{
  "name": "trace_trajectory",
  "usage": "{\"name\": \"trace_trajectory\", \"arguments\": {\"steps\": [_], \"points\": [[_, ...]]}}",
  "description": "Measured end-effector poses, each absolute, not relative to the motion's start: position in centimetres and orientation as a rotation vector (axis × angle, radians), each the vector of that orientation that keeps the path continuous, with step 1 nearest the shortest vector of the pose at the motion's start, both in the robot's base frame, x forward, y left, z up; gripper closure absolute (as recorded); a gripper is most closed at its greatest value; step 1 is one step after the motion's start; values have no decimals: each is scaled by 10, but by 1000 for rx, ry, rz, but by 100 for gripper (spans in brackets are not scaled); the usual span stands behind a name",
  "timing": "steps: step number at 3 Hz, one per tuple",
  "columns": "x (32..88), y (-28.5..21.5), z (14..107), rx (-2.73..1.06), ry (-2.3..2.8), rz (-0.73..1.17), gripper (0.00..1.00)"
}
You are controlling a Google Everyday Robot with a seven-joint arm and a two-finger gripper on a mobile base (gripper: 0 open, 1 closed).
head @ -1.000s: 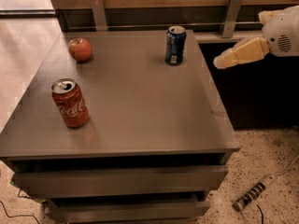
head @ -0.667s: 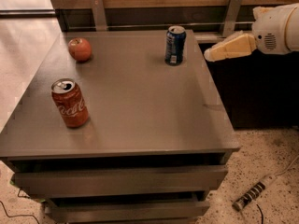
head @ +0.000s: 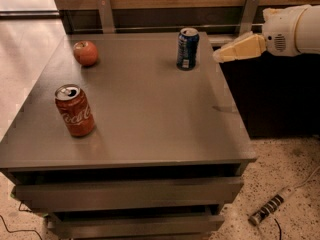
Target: Move pepsi can near coke can
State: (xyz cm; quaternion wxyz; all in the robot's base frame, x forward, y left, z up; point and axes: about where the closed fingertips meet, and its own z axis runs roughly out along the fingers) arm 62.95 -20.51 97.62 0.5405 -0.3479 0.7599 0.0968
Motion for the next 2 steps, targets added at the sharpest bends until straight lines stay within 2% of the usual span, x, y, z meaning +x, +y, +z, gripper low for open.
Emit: {"name": "trace_trajectory", "arguments": {"steps": [2], "points": [[685, -184, 947, -793, 1730, 390, 0]]}}
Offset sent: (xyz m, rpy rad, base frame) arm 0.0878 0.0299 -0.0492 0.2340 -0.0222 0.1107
